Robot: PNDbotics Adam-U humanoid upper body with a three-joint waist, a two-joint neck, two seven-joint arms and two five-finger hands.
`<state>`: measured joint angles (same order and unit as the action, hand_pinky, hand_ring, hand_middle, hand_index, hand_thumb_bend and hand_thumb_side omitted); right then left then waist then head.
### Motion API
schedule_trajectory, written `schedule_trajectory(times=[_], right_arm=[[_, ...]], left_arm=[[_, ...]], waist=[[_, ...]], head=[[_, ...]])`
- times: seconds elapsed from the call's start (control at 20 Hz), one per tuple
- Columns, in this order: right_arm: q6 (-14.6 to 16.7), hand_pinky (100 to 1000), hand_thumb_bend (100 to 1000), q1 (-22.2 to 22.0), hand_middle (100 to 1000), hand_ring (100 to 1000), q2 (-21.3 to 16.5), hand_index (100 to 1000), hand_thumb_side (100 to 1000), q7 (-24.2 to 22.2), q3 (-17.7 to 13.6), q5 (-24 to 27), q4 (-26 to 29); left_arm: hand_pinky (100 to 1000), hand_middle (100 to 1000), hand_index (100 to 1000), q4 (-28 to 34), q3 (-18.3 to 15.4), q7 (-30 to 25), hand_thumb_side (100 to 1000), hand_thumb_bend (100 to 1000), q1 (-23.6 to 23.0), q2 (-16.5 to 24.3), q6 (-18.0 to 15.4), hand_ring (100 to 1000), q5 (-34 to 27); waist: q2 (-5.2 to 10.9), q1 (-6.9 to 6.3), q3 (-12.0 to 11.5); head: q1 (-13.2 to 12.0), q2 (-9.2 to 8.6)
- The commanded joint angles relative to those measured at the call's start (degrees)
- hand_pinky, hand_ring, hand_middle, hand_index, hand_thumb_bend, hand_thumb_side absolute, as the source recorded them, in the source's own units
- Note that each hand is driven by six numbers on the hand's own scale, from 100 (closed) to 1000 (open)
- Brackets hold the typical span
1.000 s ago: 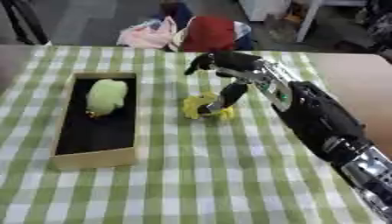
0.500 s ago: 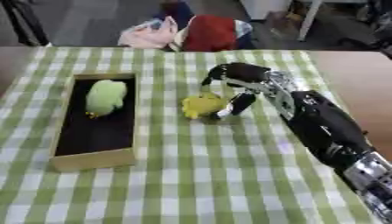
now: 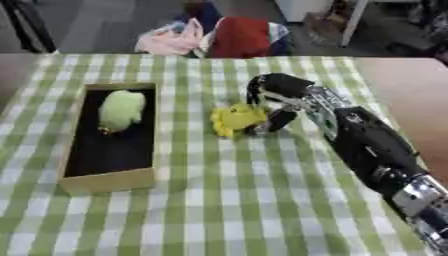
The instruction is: Pick up objects on the table and place them in the box.
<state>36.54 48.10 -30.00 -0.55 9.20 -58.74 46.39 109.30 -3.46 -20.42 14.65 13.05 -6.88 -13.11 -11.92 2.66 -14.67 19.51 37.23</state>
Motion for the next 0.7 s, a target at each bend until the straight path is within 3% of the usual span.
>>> schedule_trajectory(times=[0.05,0.1,0.15,0.2,0.25,0.7], right_arm=[[0.2,641,311,2.3,347,781,-1.4,479,315,0.3,-0.3,2.1,1.5],[0.2,640,302,2.8,344,781,-1.4,477,313,0.0,-0.4,3.1,2.0],[0.3,638,227,3.4,338,780,-1.4,471,370,-0.3,-0.4,4.0,2.4],[0.3,638,283,4.0,337,780,-1.4,471,295,-0.7,-0.4,5.1,2.9],[0.3,637,269,4.6,334,778,-1.3,468,286,-1.2,-0.3,6.1,3.4],[0.1,638,263,10.2,337,775,2.1,472,281,-7.6,1.5,13.7,6.2]], left_arm=[[771,655,713,0.5,-0.3,-0.1,882,100,0.3,0.6,-0.1,683,0.0],[771,655,713,0.5,-0.3,-0.1,882,100,0.3,0.7,-0.1,683,-0.1],[771,655,713,0.5,-0.3,-0.2,881,100,0.2,0.7,-0.1,683,-0.1],[771,655,713,0.4,-0.2,-0.2,881,100,0.2,0.8,-0.1,683,-0.1],[771,655,713,0.4,-0.2,-0.2,880,100,0.2,0.8,0.0,683,-0.2],[769,655,713,0.8,0.5,-0.7,873,100,0.7,1.2,0.0,683,-1.4]], waist=[[1.33,-0.05,0.1],[1.45,-0.01,0.1],[1.58,0.04,0.0],[1.70,0.11,0.0],[1.83,0.19,-0.1],[2.62,0.99,-2.6]], head=[[0.0,-0.15],[0.0,-0.10],[0.0,-0.04],[0.1,0.01],[0.1,0.05],[1.1,0.15]])
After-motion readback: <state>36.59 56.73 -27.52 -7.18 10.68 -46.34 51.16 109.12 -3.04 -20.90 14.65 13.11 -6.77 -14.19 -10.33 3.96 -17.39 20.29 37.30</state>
